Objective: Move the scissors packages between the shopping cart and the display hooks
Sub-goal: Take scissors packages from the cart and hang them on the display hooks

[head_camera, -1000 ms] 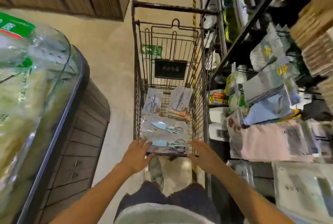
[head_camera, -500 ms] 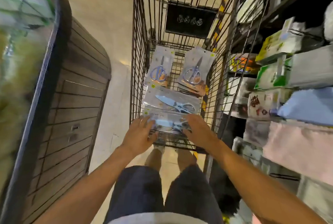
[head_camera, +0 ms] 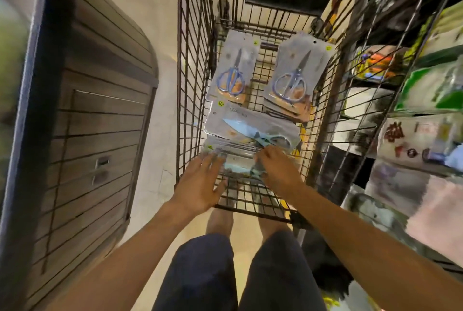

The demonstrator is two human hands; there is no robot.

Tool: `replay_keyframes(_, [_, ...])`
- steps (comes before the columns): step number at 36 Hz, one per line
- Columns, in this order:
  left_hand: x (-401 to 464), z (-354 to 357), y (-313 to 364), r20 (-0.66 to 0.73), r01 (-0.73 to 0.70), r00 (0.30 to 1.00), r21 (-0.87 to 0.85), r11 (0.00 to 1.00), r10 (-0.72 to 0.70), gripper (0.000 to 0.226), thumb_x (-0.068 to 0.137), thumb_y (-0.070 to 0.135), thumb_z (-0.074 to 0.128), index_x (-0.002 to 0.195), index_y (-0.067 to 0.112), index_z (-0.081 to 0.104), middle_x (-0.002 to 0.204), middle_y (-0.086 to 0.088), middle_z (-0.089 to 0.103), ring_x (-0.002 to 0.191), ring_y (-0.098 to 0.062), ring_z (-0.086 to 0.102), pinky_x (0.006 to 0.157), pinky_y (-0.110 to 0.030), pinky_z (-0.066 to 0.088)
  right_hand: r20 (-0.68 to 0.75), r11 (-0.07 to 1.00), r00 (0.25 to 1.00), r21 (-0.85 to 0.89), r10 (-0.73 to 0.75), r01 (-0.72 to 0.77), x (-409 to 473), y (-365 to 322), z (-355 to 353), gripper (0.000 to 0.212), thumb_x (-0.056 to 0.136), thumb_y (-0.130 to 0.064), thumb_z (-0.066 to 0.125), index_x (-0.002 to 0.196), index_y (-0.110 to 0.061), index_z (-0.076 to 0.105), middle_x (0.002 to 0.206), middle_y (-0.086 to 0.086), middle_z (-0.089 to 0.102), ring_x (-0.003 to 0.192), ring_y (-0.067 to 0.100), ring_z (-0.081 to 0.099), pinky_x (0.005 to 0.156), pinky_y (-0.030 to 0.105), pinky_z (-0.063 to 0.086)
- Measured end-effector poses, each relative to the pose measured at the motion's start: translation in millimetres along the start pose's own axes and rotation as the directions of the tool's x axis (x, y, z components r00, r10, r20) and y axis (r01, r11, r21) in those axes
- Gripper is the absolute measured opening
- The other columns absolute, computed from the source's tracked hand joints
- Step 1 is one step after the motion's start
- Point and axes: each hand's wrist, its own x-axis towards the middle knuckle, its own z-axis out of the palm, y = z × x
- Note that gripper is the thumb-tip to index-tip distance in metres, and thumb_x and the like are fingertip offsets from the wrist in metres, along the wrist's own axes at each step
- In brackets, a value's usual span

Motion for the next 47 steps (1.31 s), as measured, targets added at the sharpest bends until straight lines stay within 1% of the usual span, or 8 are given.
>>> replay_keyframes(7, [0,-1,4,0.067,0.032,0.997,-0.029,0.999,-0.030,0.077,0.089,0.059,0.026,0.155,0.020,0.038,0.163,-0.008,0.033,0.151,-0.033,0.026,0.124,-0.046,0.025,0.182,0.996,0.983,-0.088,0.031,-0.015,2,-5,3,0.046,0.052,-0.029,0.096,0.091,-0.027,0.070,0.073,-0.007,0.070,0.060,0.011,0.068,0.047,0.024,0.051])
replay_keyframes(13, [-6,-14,12,0.055,0.019,0.998,-0.069,0.997,-0.015,0.068,0.090,0.051,0.036,0.147,0.015,0.047,0.147,-0.011,0.050,0.138,-0.035,0.045,0.115,-0.047,0.040,0.191,0.921,0.965,0.313,0.179,-0.232,-10,3,-8,0.023,0.088,-0.043,0.061,0.080,-0.022,0.068,0.076,-0.005,0.065,0.063,-0.001,0.060,0.062,0.017,0.052])
replay_keyframes(19, [-14,-48,31,0.094,0.091,0.993,-0.181,0.979,-0.075,0.061,0.099,0.028,0.056,0.155,0.017,0.035,0.161,-0.009,0.034,0.149,-0.030,0.029,0.121,-0.035,0.023,0.110,0.870,0.969,0.428,0.219,-0.245,-40,19,-63,0.034,0.102,-0.014,0.051,0.134,-0.022,0.055,0.111,0.006,0.070,0.095,0.030,0.067,0.075,0.028,0.052])
replay_keyframes(23, [-22,-77,55,0.019,0.074,0.997,-0.409,0.909,-0.072,0.057,0.098,0.016,0.061,0.151,0.023,0.039,0.147,0.001,0.046,0.136,-0.016,0.046,0.113,-0.020,0.029,-0.046,0.581,0.951,0.800,0.305,-0.148,-66,22,-98,0.040,0.102,-0.019,0.058,0.141,-0.025,0.050,0.123,-0.001,0.067,0.102,0.007,0.067,0.076,0.001,0.044])
replay_keyframes(25, [-25,-91,69,0.076,0.127,0.992,-0.584,0.802,-0.102,0.057,0.099,0.012,0.064,0.140,0.042,0.038,0.138,0.012,0.047,0.120,0.001,0.052,0.101,-0.013,0.042,0.002,0.344,0.941,0.930,0.339,-0.126,-77,14,-117,0.043,0.098,-0.014,0.062,0.133,-0.035,0.050,0.123,-0.008,0.066,0.103,-0.004,0.066,0.079,0.007,0.050])
replay_keyframes(29, [-25,-100,90,0.088,0.165,0.983,-0.815,0.555,-0.163,0.073,0.096,0.019,0.068,0.154,0.037,0.028,0.143,-0.003,0.052,0.123,-0.015,0.059,0.082,-0.010,0.052,0.108,0.131,0.928,0.978,0.356,-0.164,-90,1,-126,0.061,0.094,-0.007,0.066,0.141,-0.041,0.047,0.125,-0.008,0.066,0.098,0.000,0.071,0.072,0.017,0.056])
replay_keyframes(34, [-25,-106,105,0.056,0.116,0.979,-0.946,0.304,-0.198,0.089,0.086,0.010,0.077,0.145,0.055,0.027,0.147,-0.004,0.055,0.126,-0.020,0.062,0.100,-0.049,0.055,0.175,0.096,0.930,0.972,0.322,-0.216,-91,-26,-123,0.061,0.094,-0.010,0.066,0.136,-0.049,0.045,0.131,0.004,0.066,0.109,0.019,0.070,0.086,0.034,0.059])
replay_keyframes(47, [-30,-109,94,-0.052,0.005,0.970,-0.972,0.234,-0.238,0.104,0.072,-0.003,0.086,0.138,0.060,0.036,0.148,-0.004,0.054,0.133,-0.024,0.056,0.096,-0.043,0.058,0.208,0.154,0.954,0.957,0.217,-0.244,-81,-37,-112,0.060,0.100,-0.015,0.060,0.150,-0.039,0.037,0.120,0.000,0.073,0.104,0.014,0.073,0.093,0.040,0.059])
